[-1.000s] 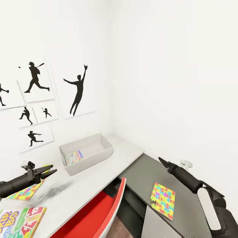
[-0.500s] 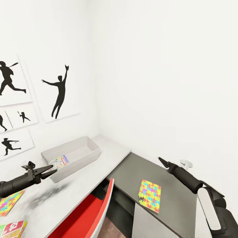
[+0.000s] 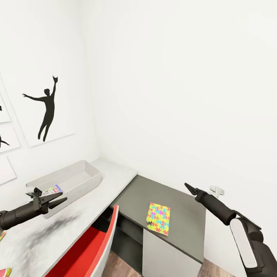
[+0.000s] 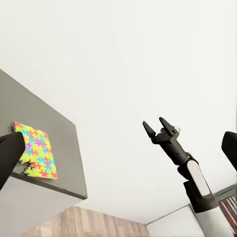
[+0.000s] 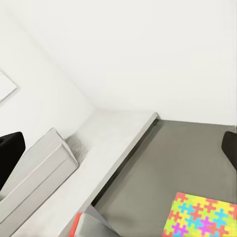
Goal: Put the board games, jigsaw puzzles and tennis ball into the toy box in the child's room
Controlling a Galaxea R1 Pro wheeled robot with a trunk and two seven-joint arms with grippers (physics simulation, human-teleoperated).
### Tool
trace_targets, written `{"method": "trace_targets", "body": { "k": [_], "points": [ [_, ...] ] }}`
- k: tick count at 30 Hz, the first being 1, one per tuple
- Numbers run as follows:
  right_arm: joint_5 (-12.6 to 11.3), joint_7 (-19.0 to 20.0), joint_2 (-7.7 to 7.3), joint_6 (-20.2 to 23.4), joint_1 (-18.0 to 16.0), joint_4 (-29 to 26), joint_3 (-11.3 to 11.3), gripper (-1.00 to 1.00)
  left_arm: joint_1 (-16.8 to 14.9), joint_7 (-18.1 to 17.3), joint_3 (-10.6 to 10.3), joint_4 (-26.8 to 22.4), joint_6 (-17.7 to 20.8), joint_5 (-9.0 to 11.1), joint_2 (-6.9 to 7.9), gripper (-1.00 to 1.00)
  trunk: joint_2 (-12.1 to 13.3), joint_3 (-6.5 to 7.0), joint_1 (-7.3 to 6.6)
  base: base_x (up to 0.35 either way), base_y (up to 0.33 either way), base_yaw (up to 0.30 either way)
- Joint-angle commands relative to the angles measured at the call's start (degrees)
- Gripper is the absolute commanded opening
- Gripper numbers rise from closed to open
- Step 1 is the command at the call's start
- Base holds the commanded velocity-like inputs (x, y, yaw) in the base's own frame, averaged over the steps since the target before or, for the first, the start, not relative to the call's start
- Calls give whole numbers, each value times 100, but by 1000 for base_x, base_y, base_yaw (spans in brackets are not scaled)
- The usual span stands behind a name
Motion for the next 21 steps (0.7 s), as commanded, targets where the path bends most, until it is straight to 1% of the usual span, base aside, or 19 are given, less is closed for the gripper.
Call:
{"method": "trace_targets", "body": {
  "k": [1,18,21],
  "points": [
    [-40,6,0,48,-4,2,-8,100,1,-23,1,-1,62,-5,2,100,-4,0,2,-43,0,-279],
    [-39,1,1,40,-4,12,-8,100,1,-23,0,7,67,-28,2,100,-4,37,2,-24,0,-279],
    [-37,0,1,39,-4,21,-8,100,1,-23,0,8,67,-44,2,100,-4,43,2,-137,0,-279]
  ]
}}
